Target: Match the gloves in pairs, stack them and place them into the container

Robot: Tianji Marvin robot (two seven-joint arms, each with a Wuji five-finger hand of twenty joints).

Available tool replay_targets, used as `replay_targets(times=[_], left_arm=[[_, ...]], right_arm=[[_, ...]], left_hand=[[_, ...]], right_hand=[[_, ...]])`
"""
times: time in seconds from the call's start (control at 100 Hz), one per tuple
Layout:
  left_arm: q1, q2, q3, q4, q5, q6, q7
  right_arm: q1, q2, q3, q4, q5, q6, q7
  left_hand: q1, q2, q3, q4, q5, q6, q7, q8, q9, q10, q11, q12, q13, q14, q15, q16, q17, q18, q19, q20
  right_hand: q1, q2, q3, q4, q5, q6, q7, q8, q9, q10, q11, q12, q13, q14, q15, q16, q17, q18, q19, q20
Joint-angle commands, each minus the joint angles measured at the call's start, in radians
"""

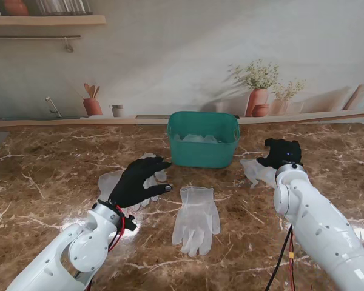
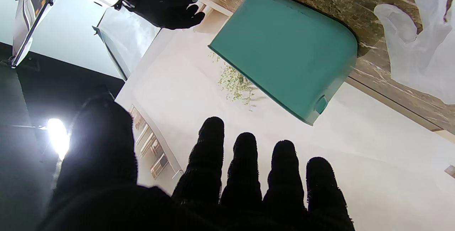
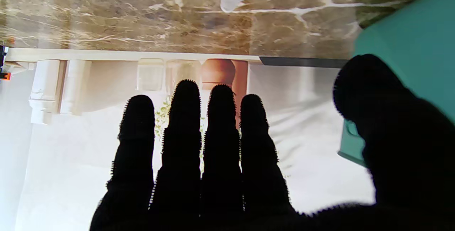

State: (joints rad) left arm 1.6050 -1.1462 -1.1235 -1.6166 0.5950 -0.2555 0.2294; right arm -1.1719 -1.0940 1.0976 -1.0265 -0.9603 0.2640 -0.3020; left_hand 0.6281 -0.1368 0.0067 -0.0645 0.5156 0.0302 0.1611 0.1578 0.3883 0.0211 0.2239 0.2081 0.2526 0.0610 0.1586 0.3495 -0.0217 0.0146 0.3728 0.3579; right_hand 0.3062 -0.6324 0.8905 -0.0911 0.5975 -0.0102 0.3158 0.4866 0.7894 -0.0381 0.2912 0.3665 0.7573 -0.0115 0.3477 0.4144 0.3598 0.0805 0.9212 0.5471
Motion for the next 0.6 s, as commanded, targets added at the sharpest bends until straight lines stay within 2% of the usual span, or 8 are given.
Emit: replay_targets(times=[0.0, 0.16, 0.31, 0.5, 0.59], left_arm=[[0.005, 0.004, -0.002, -0.004, 0.003, 0.003, -0.003], [0.008, 0.006, -0.006, -0.008, 0.007, 0.013, -0.010], [0.008, 0.007, -0.009, -0.009, 0.007, 0.021, -0.015], [0.013, 0.009, -0.017, -0.015, 0.008, 0.025, -0.028], [0.014, 0.010, -0.021, -0.016, 0.010, 0.027, -0.030]], right_arm=[[0.049, 0.001, -0.025, 0.051, 0.020, 0.017, 0.009], [0.160, -0.008, -0.135, 0.194, 0.081, 0.031, 0.001], [0.256, -0.030, -0.247, 0.336, 0.170, 0.041, -0.010], [0.342, -0.073, -0.360, 0.488, 0.283, 0.043, -0.034], [0.371, -0.091, -0.400, 0.542, 0.326, 0.037, -0.031]], left_hand=[[0.012, 0.020, -0.022, 0.032, -0.001, 0.002, -0.002, -0.013, -0.014, -0.031, -0.023, -0.010, -0.040, -0.065, -0.037, -0.012, -0.004, -0.051, -0.029, -0.016], [0.015, 0.020, -0.022, 0.031, 0.001, 0.000, 0.001, -0.011, -0.014, -0.030, -0.022, -0.009, -0.042, -0.068, -0.038, -0.012, -0.005, -0.054, -0.033, -0.018], [0.019, 0.018, -0.022, 0.031, 0.005, -0.001, 0.004, -0.010, -0.012, -0.032, -0.020, -0.009, -0.041, -0.071, -0.037, -0.013, -0.004, -0.057, -0.039, -0.019], [0.023, 0.019, -0.022, 0.030, 0.009, -0.003, 0.008, -0.008, -0.014, -0.032, -0.020, -0.009, -0.042, -0.074, -0.037, -0.014, -0.004, -0.057, -0.044, -0.020], [0.024, 0.018, -0.023, 0.030, 0.010, -0.002, 0.010, -0.007, -0.013, -0.032, -0.021, -0.009, -0.042, -0.076, -0.038, -0.014, -0.004, -0.057, -0.046, -0.021]], right_hand=[[0.017, -0.007, 0.002, -0.015, -0.062, 0.036, -0.034, -0.012, -0.046, 0.010, 0.030, 0.034, -0.038, 0.001, 0.030, 0.036, -0.027, -0.006, 0.005, 0.025], [0.025, -0.016, -0.004, -0.018, -0.115, 0.072, -0.062, -0.021, -0.107, 0.012, 0.113, 0.114, -0.094, -0.006, 0.123, 0.099, -0.057, -0.013, -0.003, 0.043], [0.021, -0.015, -0.012, -0.021, -0.140, 0.096, -0.076, -0.033, -0.147, 0.008, 0.189, 0.191, -0.139, -0.006, 0.196, 0.148, -0.079, -0.012, -0.015, 0.053], [0.005, 0.016, -0.062, -0.017, -0.158, 0.123, -0.089, -0.060, -0.220, 0.001, 0.336, 0.386, -0.247, -0.006, 0.357, 0.275, -0.132, -0.010, -0.042, 0.070], [0.003, 0.038, -0.098, -0.009, -0.150, 0.114, -0.078, -0.065, -0.256, 0.001, 0.377, 0.470, -0.309, -0.006, 0.398, 0.312, -0.169, -0.012, -0.063, 0.077]])
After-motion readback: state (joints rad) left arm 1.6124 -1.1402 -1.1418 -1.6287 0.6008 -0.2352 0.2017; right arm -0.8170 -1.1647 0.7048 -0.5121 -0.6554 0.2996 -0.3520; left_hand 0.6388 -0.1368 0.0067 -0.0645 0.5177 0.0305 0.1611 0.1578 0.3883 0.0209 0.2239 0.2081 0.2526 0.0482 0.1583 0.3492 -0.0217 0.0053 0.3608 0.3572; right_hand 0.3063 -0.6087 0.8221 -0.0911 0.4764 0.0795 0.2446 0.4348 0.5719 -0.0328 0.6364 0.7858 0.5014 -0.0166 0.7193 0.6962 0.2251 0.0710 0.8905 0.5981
